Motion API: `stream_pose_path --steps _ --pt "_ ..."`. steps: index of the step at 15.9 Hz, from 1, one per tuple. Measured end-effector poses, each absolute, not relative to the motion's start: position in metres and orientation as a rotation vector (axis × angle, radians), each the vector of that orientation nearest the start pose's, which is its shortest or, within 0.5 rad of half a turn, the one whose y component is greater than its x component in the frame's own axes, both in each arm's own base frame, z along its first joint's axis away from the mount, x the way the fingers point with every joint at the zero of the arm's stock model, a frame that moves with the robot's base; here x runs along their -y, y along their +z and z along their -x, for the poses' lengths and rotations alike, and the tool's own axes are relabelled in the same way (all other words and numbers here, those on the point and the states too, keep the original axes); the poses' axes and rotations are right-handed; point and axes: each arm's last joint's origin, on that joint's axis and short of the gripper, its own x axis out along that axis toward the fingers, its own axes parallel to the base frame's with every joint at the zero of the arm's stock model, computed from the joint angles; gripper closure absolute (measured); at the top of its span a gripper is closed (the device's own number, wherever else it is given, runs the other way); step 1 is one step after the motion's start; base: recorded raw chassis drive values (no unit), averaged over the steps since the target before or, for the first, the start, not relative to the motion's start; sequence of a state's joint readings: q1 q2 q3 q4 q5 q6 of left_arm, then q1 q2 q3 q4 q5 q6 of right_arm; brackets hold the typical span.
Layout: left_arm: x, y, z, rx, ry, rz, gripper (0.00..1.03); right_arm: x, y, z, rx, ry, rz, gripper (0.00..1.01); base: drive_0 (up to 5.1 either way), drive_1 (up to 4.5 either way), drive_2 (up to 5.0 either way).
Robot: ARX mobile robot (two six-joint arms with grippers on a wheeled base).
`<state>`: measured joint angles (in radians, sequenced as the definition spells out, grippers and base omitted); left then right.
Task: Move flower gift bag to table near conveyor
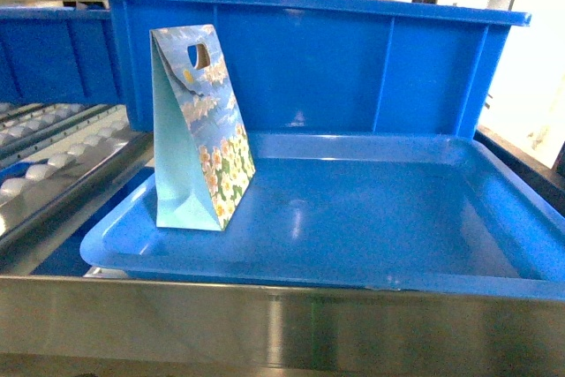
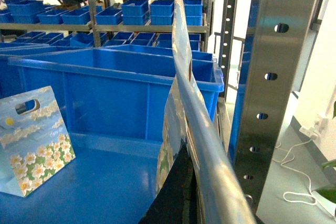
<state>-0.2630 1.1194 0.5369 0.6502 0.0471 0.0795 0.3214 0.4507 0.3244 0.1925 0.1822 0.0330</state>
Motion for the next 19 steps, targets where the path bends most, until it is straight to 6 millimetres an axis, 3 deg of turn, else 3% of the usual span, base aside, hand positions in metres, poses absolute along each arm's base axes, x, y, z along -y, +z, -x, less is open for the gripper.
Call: stream_pose_path --steps 6,8,11,19 --pt "0.066 0.263 -0.232 0.081 -0.317 -0.071 0.05 -0.034 0.251 -0.12 0.074 0.115 -0.05 0.99 0.0 0.0 0.0" --pt "0.077 0.265 -0.243 0.092 -0.328 -0.072 0.05 -0.034 0.251 -0.12 0.074 0.115 -0.05 0.99 0.0 0.0 0.0" --pt "0.093 0.253 -0.257 0.038 -0.326 -0.082 0.05 -0.034 0.251 -0.12 0.073 0.115 -0.05 0.99 0.0 0.0 0.0" --pt "0.105 0.225 -0.295 -0.097 -0.252 -0.068 0.05 -0.034 0.251 -0.12 0.072 0.115 -0.05 0.99 0.0 0.0 0.0"
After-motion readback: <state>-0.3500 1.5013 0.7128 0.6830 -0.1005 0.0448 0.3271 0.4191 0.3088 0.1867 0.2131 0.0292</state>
